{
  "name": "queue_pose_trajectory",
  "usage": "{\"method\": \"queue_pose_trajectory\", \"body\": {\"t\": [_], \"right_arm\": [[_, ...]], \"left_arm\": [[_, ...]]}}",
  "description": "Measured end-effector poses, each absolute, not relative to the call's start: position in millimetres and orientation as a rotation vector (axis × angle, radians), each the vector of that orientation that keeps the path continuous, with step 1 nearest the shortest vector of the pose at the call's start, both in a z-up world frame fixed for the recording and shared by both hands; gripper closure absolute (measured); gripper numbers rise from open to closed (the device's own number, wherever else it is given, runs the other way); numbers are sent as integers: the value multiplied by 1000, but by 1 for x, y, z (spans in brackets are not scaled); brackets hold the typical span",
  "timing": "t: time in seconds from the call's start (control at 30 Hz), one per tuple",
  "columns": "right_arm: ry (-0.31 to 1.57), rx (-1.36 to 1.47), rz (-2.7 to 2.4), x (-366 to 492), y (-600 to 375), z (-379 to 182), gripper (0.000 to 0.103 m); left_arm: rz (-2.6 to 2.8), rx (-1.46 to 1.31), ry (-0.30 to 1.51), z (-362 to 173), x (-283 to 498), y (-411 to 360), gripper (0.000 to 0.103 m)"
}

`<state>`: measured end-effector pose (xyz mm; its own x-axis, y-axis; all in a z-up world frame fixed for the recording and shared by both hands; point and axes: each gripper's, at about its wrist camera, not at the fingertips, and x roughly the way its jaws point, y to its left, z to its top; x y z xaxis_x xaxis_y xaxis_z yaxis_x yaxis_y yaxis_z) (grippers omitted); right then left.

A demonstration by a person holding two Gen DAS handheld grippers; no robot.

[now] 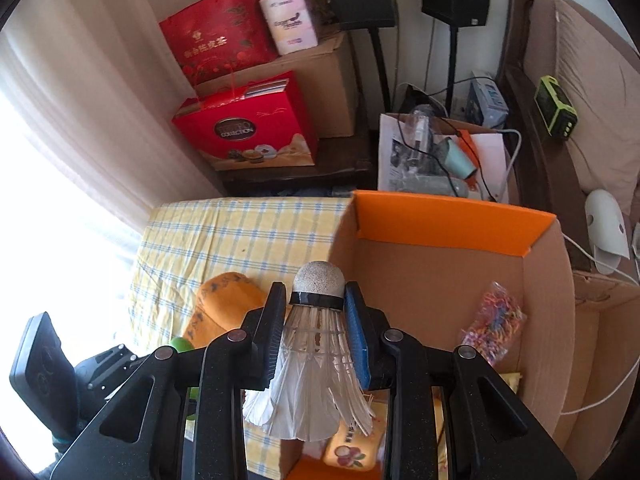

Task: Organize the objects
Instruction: 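Carry the egg and shuttlecock into the cardboard box with both grippers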

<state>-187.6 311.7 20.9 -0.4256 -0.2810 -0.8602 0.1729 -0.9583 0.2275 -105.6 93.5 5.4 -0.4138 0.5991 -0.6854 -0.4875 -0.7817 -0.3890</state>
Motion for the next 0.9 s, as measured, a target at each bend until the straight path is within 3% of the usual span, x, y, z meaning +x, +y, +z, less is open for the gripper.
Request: {"method": "queue_pose_trajectory", "body": {"t": [0.3, 0.47, 0.5, 0.53, 0.57, 0.9], "right_arm": [[-422, 1605, -2489, -191, 375, -31, 73], [-754, 1612, -2454, -200, 398, -60, 70], [-837, 1615, -2441, -200, 403, -65, 69], [-892, 1642, -2423, -201, 406, -70, 58], [-913, 1675, -2403, -202, 407, -74, 55], [-555, 1611, -2579, -178, 403, -38, 56]], "left_arm": [[2159, -1138, -141, 10, -108, 138, 54], [2146, -1159, -122, 7, -112, 156, 54], [2141, -1164, -117, 6, -112, 158, 54], [2137, -1169, -111, 5, -112, 161, 54], [2134, -1172, -106, 3, -112, 162, 54], [2099, -1186, -85, -2, -110, 175, 54]]}}
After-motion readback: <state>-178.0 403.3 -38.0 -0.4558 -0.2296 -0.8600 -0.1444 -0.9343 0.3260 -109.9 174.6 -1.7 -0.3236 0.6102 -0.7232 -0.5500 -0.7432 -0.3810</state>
